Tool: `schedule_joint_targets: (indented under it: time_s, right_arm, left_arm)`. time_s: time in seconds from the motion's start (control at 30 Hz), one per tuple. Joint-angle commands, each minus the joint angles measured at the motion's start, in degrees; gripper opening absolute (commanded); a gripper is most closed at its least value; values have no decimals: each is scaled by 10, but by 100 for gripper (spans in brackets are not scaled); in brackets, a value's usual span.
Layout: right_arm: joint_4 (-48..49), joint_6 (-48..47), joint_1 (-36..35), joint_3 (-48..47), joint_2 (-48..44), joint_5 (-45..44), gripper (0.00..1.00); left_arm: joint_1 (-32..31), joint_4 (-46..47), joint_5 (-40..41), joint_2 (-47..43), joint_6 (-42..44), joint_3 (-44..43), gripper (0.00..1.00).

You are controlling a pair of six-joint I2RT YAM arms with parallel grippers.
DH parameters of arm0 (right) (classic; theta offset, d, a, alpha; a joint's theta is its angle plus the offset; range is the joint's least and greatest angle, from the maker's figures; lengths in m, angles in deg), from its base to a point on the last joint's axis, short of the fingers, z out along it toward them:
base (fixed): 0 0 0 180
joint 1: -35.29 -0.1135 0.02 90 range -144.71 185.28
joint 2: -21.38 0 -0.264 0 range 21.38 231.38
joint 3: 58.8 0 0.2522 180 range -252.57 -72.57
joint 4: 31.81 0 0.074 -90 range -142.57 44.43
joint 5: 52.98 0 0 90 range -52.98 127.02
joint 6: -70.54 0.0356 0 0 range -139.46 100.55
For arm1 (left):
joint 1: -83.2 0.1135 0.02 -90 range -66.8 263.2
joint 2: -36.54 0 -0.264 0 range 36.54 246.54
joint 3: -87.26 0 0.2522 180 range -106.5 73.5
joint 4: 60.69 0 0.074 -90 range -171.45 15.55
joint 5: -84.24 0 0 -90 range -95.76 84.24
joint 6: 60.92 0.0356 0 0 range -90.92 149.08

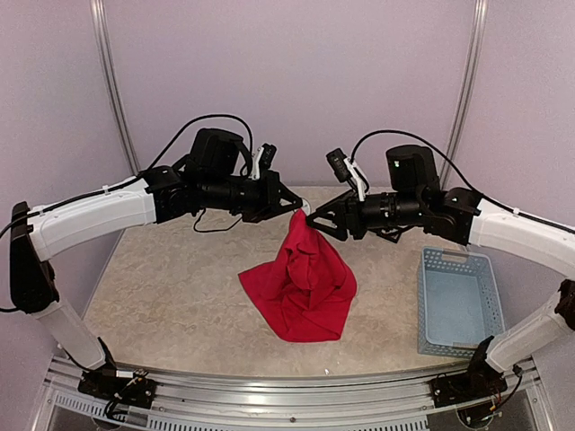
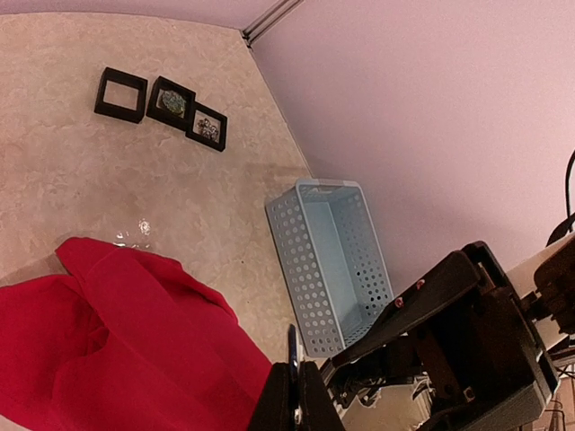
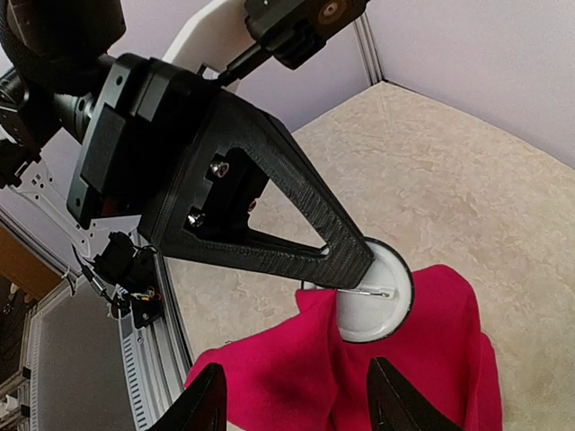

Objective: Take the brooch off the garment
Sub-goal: Pass from the left arm to the right

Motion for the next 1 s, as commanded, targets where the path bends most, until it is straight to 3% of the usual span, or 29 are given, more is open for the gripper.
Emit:
schedule_joint_targets:
  time_s: [0.0, 0.1, 0.13, 0.37, 0.63, 0.83, 0.87, 0.97]
  right_arm:
    - [-58, -27, -15, -19, 32, -13, 54]
    - [-48, -25, -24, -21, 53, 5, 53]
    - [-51, -24, -24, -23, 60, -2, 48]
    - [-64, -31, -24, -17, 33, -151, 0]
    - [-84, -66, -24, 21, -9, -264, 0]
    - [-110, -99, -18, 37, -35, -245, 0]
    - [-117, -110, -15, 36, -39, -218, 2]
    - [-143, -145, -9, 30, -57, -100, 32]
  left_arm:
    - [-6, -15, 13, 12, -16, -24, 0]
    - [-8, -13, 15, 12, -15, -20, 0]
    - [-10, -11, 17, 11, -16, -18, 0]
    - [-13, -15, 5, 4, -2, -14, 0]
    - [-12, 4, -66, -16, 30, 29, 0]
    - [-1, 8, -123, -21, 51, 40, 0]
    - [2, 7, -135, -21, 56, 39, 0]
    - [10, 2, -168, -19, 70, 37, 0]
